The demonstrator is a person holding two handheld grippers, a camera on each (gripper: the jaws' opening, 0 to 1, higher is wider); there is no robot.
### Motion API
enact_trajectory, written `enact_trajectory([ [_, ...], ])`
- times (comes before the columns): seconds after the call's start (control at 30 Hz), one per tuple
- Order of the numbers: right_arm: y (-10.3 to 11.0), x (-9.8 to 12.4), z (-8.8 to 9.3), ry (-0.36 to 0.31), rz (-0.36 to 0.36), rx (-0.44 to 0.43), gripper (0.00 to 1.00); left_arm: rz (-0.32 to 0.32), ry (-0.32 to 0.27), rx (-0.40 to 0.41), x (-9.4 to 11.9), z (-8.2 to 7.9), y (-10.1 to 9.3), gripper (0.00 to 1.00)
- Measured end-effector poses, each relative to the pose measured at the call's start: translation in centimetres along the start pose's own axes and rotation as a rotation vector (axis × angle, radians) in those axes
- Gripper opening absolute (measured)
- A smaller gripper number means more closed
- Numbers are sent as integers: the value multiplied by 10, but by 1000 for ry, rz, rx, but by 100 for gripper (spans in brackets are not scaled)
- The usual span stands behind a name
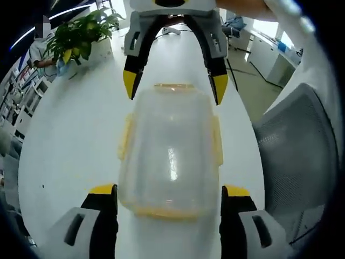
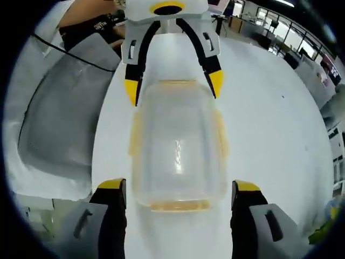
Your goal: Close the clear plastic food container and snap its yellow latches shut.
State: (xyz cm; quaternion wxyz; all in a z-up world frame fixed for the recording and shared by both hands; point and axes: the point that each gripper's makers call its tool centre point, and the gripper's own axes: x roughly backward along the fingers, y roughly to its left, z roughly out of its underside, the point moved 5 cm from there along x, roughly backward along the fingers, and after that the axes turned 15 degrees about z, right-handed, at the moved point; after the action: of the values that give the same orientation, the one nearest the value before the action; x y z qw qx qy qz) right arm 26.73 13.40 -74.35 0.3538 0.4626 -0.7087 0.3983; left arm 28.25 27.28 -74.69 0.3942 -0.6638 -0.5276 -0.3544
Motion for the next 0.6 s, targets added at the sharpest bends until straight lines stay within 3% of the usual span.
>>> enact_trajectory([
  [0.6, 1, -8, 3, 17, -6, -2, 72, 1, 49, -13, -6, 1, 3, 76],
])
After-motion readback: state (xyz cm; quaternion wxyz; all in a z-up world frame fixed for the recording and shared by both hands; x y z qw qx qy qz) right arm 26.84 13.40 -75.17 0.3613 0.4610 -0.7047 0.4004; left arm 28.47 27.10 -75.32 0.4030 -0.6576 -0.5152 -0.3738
